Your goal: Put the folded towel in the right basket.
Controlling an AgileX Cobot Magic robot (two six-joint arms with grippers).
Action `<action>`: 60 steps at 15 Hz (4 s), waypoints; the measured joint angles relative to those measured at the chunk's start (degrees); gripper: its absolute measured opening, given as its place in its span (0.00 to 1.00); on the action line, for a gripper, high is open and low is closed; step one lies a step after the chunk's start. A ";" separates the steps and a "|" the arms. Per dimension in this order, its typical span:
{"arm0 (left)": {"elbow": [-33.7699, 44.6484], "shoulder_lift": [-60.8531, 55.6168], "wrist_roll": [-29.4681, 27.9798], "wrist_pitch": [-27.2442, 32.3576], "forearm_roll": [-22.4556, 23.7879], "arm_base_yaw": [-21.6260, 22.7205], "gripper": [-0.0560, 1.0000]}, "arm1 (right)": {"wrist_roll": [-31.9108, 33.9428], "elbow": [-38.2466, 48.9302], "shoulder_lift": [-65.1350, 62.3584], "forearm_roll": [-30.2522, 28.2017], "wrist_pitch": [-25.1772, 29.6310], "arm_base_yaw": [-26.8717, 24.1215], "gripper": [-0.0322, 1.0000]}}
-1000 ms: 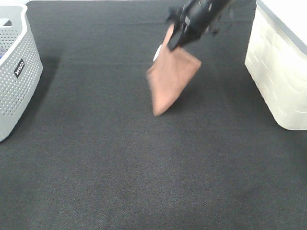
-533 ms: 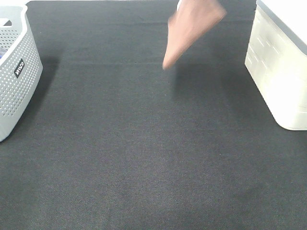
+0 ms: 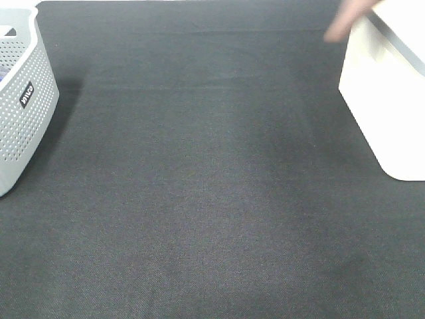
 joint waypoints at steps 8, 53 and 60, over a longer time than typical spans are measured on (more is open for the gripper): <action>0.00 0.00 0.00 0.00 0.00 0.00 0.89 | -0.11 5.61 -0.17 1.55 0.00 -11.29 0.03; 0.00 0.00 0.00 0.00 0.00 0.00 0.89 | 4.47 106.80 -94.19 -12.89 -4.13 4.13 0.79; 0.00 0.00 0.00 0.00 0.00 0.00 0.89 | 4.47 108.98 -116.94 -14.32 -8.19 4.13 0.79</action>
